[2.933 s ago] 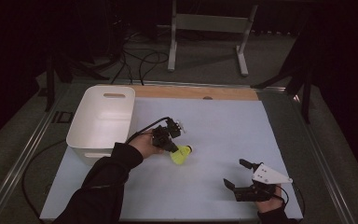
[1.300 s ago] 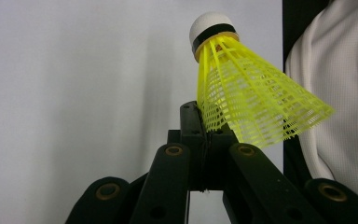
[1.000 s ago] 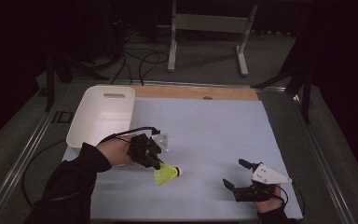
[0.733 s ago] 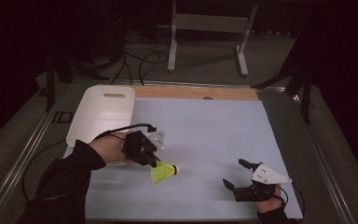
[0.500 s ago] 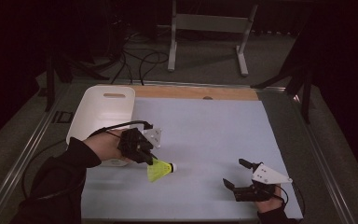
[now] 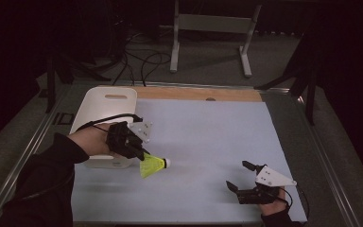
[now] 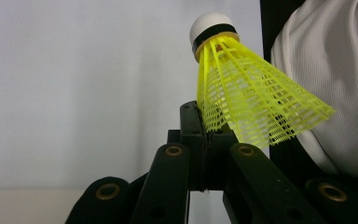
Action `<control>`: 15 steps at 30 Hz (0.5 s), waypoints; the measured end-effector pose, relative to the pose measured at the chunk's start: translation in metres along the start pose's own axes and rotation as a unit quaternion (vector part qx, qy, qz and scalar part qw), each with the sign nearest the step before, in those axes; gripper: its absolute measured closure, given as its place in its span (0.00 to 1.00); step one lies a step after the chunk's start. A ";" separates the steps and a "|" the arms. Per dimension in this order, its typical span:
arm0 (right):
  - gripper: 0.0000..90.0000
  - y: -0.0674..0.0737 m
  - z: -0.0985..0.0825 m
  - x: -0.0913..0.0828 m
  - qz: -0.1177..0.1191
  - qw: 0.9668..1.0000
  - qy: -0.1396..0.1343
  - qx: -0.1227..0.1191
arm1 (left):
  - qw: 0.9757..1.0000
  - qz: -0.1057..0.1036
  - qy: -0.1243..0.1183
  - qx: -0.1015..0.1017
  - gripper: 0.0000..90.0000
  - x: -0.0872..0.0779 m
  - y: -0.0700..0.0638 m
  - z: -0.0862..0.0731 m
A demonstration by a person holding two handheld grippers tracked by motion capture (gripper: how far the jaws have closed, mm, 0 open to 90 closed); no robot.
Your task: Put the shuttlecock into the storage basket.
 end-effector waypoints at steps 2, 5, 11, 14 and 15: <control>0.09 0.000 0.000 0.000 -0.001 1.000 0.000 -0.002 | 1.000 0.004 0.000 -0.007 0.99 -0.005 0.002 -0.003; 0.09 0.000 0.000 0.000 0.001 1.000 0.000 -0.005 | 1.000 0.005 -0.001 -0.012 0.99 -0.011 0.005 -0.008; 0.09 0.000 0.000 0.000 0.001 1.000 0.000 -0.005 | 0.999 0.003 -0.018 -0.026 0.99 -0.023 0.011 -0.018; 0.09 0.001 0.000 0.000 0.000 1.000 0.001 -0.003 | 0.999 0.003 -0.019 -0.033 0.99 -0.026 0.014 -0.023; 0.09 0.001 0.000 0.000 0.000 1.000 0.000 -0.003 | 0.999 0.003 -0.020 -0.035 0.99 -0.027 0.015 -0.025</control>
Point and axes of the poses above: each handheld gripper's, and its own axes: x roughly forward along the jaws, z roughly out of its top, y roughly to its left, the point moved 6 cm from there along x, roughly forward along the jaws, and after that the axes turned 4 degrees about x, right-handed, at the moved point
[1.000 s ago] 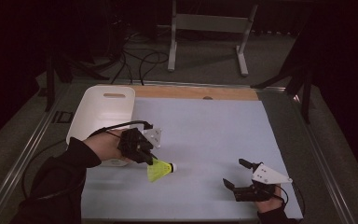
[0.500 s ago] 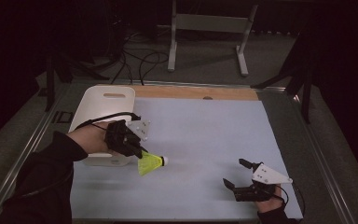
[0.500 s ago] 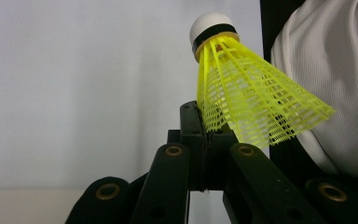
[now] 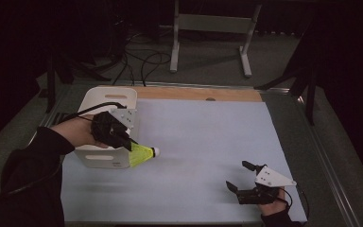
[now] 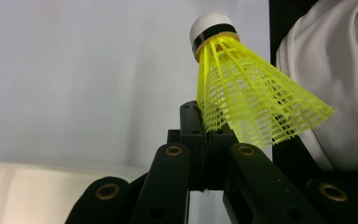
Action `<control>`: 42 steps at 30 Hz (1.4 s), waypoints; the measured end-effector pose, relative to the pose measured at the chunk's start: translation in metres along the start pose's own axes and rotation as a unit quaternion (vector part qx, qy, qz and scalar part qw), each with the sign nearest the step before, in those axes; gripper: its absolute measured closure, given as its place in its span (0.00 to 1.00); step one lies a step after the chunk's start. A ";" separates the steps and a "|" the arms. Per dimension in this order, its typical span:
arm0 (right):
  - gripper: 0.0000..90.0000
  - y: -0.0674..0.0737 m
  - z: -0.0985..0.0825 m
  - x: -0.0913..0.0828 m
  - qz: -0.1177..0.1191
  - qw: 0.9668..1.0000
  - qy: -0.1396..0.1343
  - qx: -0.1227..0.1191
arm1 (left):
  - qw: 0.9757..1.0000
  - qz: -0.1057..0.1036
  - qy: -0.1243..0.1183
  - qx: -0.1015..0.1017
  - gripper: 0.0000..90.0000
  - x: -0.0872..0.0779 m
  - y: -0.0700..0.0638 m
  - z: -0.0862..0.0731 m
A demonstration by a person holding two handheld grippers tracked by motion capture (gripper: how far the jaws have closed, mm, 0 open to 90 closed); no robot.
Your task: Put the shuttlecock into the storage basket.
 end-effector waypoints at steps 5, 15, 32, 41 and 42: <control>0.09 0.000 0.000 0.000 0.000 1.000 -0.001 0.000 | 1.000 0.002 -0.003 -0.006 0.99 -0.007 0.003 -0.007; 0.09 -0.001 0.000 0.000 -0.001 1.000 -0.001 0.001 | 1.000 0.013 -0.012 -0.006 0.99 -0.025 0.006 -0.016; 0.09 -0.001 0.001 0.000 -0.004 1.000 -0.001 0.005 | 0.999 0.021 -0.032 -0.018 0.99 -0.048 0.012 -0.044; 0.09 -0.001 0.001 -0.001 -0.004 1.000 0.001 0.001 | 0.998 0.042 -0.023 -0.033 0.99 -0.048 0.023 -0.065; 0.09 -0.001 0.001 -0.001 -0.004 1.000 0.001 0.001 | 0.998 0.045 -0.022 -0.035 0.99 -0.048 0.025 -0.066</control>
Point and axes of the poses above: each handheld gripper's, and its own axes: x roughly forward along the jaws, z roughly out of its top, y roughly to its left, the point moved 6 cm from there along x, roughly forward along the jaws, and after that the axes turned 4 degrees about x, right-handed, at the moved point
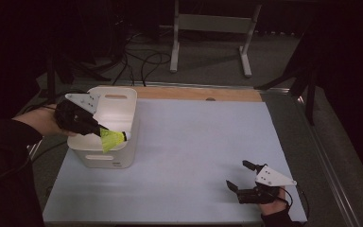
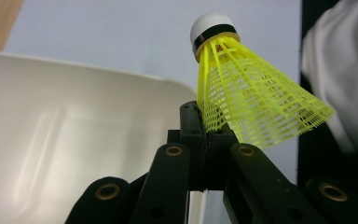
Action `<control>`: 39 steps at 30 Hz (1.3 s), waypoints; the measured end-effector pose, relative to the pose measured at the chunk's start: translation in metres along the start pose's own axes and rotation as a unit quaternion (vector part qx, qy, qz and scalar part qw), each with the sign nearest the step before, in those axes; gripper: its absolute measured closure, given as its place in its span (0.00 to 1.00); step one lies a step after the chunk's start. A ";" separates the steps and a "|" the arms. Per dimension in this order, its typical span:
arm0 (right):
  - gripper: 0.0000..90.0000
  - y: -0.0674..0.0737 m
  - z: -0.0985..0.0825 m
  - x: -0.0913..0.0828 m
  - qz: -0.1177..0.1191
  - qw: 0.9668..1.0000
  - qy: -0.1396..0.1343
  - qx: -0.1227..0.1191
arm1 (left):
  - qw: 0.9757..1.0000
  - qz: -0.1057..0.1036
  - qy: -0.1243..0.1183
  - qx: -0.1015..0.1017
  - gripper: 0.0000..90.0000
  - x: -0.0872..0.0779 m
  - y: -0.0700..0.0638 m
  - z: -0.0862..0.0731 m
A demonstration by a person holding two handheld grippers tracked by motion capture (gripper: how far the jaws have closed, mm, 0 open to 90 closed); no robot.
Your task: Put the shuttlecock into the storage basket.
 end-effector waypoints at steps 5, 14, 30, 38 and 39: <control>0.09 0.000 0.000 0.000 0.000 1.000 0.000 0.000 | 1.000 0.015 -0.007 -0.001 0.99 0.001 0.008 -0.010; 0.09 0.000 0.000 0.000 0.001 1.000 0.001 -0.002 | 0.999 0.037 -0.012 -0.013 0.99 0.006 0.023 -0.027; 0.09 0.001 0.000 0.000 0.001 1.000 0.000 -0.004 | 0.998 0.046 0.003 -0.032 0.99 0.034 0.037 -0.050; 0.09 0.000 0.000 -0.001 0.000 1.000 0.001 -0.004 | 0.998 0.018 0.026 -0.052 0.98 0.053 0.036 -0.059; 0.09 0.000 0.000 -0.001 0.000 1.000 0.001 -0.004 | 0.998 0.017 0.029 -0.053 0.98 0.054 0.036 -0.060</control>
Point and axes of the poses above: each handheld gripper's, and its own axes: x roughly forward along the jaws, z roughly out of its top, y roughly to its left, the point moved 6 cm from there along x, roughly forward along the jaws, and after that the axes turned 4 degrees about x, right-handed, at the moved point
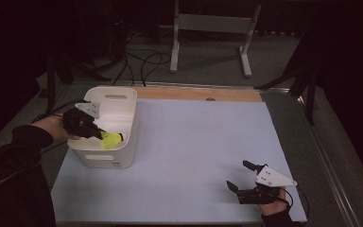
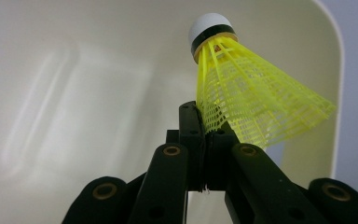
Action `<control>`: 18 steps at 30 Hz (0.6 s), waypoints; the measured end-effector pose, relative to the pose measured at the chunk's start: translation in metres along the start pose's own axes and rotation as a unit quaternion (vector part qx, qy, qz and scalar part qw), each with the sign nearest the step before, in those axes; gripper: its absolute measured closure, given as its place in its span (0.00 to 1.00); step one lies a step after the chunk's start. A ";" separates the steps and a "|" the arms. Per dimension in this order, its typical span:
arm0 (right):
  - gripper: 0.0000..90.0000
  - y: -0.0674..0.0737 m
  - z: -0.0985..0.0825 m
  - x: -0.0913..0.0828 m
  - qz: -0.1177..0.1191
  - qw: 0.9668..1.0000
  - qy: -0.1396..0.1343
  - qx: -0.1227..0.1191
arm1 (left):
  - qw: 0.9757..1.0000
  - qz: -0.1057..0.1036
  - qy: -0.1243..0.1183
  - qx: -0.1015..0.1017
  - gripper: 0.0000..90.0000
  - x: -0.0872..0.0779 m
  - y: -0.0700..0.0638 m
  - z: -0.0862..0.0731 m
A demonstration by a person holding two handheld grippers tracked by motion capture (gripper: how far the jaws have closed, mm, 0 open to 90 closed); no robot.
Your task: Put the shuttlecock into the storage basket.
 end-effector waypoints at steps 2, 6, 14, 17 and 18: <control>0.09 0.000 0.000 0.000 0.000 1.000 0.001 -0.002 | 1.000 -0.004 0.003 -0.006 0.97 0.003 0.000 -0.001; 0.09 0.000 0.000 0.000 0.000 1.000 0.001 -0.003 | 1.000 -0.005 0.013 -0.009 0.85 0.006 -0.002 -0.002; 0.09 0.000 0.000 0.001 0.000 1.000 0.002 -0.003 | 0.999 0.013 0.004 -0.038 0.63 -0.002 -0.001 0.005; 0.09 0.001 0.000 0.000 0.000 1.000 0.002 -0.001 | 0.999 0.009 -0.006 -0.039 0.58 -0.005 -0.003 0.011; 0.09 0.001 0.000 0.000 0.000 1.000 0.002 -0.001 | 0.999 0.008 -0.010 -0.039 0.56 -0.006 -0.004 0.013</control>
Point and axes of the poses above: each handheld gripper's, and its own axes: x roughly forward along the jaws, z roughly out of its top, y roughly to its left, the point moved 6 cm from there along x, roughly forward along the jaws, and after that the axes turned 4 degrees about x, right-handed, at the moved point
